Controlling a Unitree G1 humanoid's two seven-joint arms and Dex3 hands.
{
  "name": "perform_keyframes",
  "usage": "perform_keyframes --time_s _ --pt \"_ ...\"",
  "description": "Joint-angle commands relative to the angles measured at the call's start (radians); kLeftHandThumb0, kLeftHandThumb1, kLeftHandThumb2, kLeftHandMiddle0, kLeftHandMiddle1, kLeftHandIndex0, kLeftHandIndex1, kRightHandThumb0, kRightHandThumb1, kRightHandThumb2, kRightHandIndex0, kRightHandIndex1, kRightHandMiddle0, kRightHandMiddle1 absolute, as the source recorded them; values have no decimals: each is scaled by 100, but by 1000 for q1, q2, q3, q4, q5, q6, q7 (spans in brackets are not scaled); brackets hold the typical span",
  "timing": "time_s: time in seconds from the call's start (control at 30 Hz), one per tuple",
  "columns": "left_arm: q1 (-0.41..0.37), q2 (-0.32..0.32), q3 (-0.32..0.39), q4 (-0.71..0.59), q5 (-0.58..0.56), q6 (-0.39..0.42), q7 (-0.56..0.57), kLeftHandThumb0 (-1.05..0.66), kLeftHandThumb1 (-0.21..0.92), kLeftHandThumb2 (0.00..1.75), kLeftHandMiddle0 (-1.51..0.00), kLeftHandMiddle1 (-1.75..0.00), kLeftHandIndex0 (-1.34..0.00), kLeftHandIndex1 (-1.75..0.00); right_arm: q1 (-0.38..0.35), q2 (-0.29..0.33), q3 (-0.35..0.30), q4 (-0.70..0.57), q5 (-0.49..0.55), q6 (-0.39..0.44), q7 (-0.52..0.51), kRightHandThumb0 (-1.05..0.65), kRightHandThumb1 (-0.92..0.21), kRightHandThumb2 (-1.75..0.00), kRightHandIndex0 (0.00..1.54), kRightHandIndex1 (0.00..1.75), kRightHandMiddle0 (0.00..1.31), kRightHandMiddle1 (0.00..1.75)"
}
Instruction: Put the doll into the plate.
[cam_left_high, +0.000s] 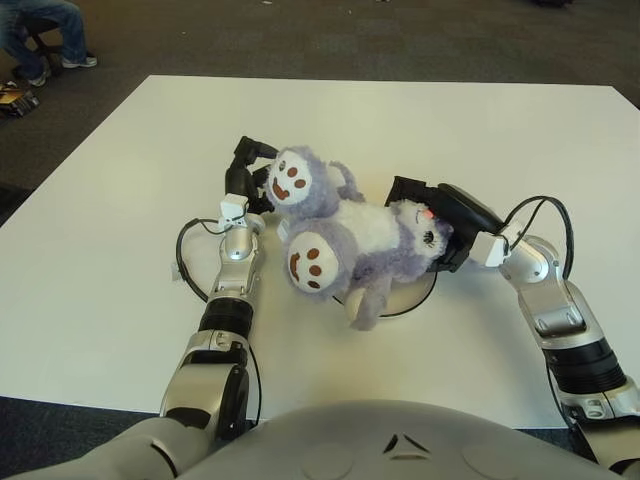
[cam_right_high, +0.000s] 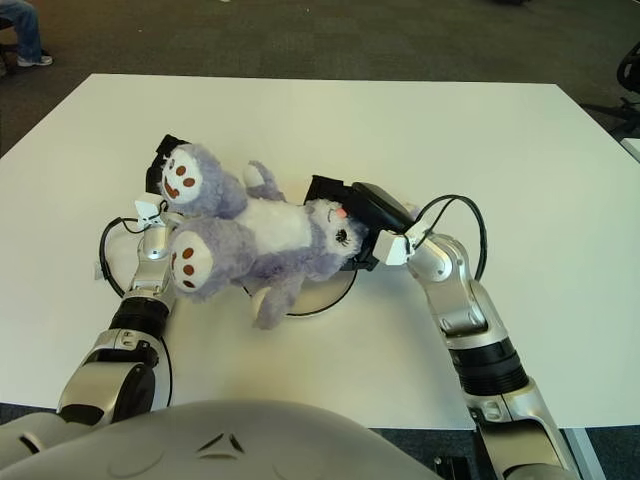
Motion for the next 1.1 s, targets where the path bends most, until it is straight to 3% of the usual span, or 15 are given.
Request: perform_keyframes --time_s 0.0,0.7,0.9,1.0,1.07 --pt "102 -27 -15 63 21 -8 11 -42 51 107 -117 -175 -46 -175 -29 3 4 17 -11 -19 -15 0 -3 -150 87 132 76 175" --pt "110 -23 -14 50 11 -13 0 -42 50 108 -117 -175 -46 -175 -52 44 10 40 -46 39 -45 0 -6 -147 87 133 72 175" --pt "111 -21 -13 47 9 -11 -2 -42 50 108 -117 -175 -46 -175 -48 46 7 13 -68 90 -45 0 -23 -139 70 166 47 172" --pt "112 -20 -13 46 9 -11 -4 -42 50 108 -117 -175 -46 -175 -44 46 4 0 -73 111 -44 -1 -31 -129 65 172 46 161" --pt "112 -19 -14 46 5 -9 -9 -42 50 108 -117 -175 -46 -175 -41 43 0 -16 -71 131 -37 -1 -35 -125 57 173 44 165"
